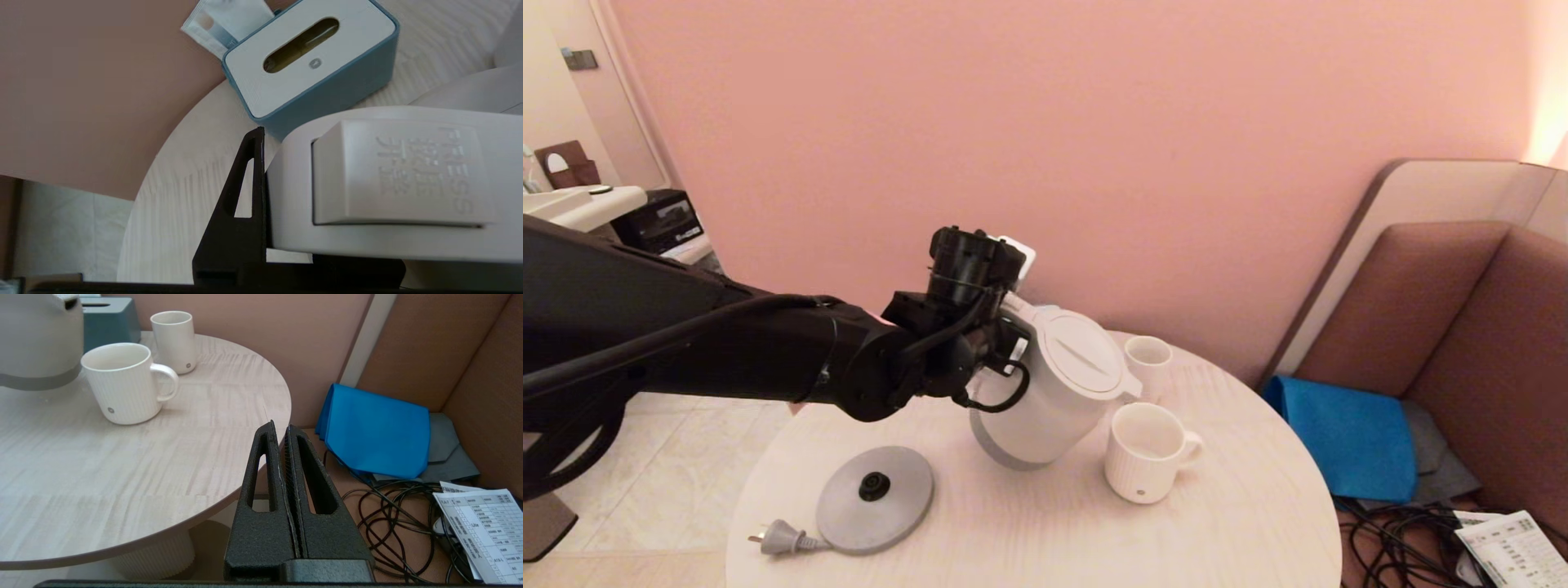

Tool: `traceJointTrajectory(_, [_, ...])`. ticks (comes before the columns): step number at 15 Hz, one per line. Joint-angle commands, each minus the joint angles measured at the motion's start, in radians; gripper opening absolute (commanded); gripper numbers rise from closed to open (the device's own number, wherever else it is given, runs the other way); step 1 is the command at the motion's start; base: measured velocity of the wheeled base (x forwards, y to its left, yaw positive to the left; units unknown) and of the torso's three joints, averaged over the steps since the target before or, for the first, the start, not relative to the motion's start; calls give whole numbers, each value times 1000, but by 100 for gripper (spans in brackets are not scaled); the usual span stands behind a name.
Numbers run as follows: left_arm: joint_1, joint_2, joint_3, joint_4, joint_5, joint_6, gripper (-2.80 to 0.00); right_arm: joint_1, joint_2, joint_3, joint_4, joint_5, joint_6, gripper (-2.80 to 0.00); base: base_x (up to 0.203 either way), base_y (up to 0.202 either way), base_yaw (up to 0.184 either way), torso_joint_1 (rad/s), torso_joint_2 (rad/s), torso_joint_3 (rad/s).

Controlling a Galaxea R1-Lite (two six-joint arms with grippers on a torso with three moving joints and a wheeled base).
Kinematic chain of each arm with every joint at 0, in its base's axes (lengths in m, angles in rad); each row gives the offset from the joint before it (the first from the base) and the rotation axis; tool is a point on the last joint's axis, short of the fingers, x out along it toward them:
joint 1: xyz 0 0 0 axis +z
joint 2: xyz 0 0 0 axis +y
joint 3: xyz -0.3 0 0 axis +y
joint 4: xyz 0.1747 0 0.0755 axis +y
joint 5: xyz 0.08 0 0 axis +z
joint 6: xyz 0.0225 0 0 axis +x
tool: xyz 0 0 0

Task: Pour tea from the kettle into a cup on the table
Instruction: Pour water into the cup

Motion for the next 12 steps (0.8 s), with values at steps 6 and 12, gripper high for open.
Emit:
traceJointTrajectory(6, [-24, 13, -59, 5, 31, 62, -280, 0, 1, -1, 0, 0, 0, -280, 0, 0, 0, 0, 0, 0])
traceJointTrajectory(12, [-26, 40, -109, 6, 35, 103, -280, 0, 1, 0, 0, 0, 0, -280, 0, 0, 0, 0, 0, 0])
